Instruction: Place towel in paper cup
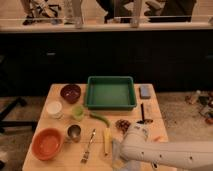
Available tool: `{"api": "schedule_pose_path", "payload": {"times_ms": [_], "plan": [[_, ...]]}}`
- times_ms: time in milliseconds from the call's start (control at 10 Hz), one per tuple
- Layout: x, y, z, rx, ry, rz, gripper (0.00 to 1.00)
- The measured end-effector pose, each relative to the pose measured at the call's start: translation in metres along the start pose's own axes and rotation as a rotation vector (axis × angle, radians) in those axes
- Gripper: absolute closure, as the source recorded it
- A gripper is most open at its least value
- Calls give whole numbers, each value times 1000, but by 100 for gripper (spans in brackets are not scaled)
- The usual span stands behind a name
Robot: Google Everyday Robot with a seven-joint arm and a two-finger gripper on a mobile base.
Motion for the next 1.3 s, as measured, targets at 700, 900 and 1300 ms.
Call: {"api": "schedule_pose_path", "payload": {"times_ms": [700,900,1300], "plan": [[2,3,17,-33,21,4,20],[2,5,20,-45,22,-2,31],[-2,9,20,-55,25,-20,72]]}}
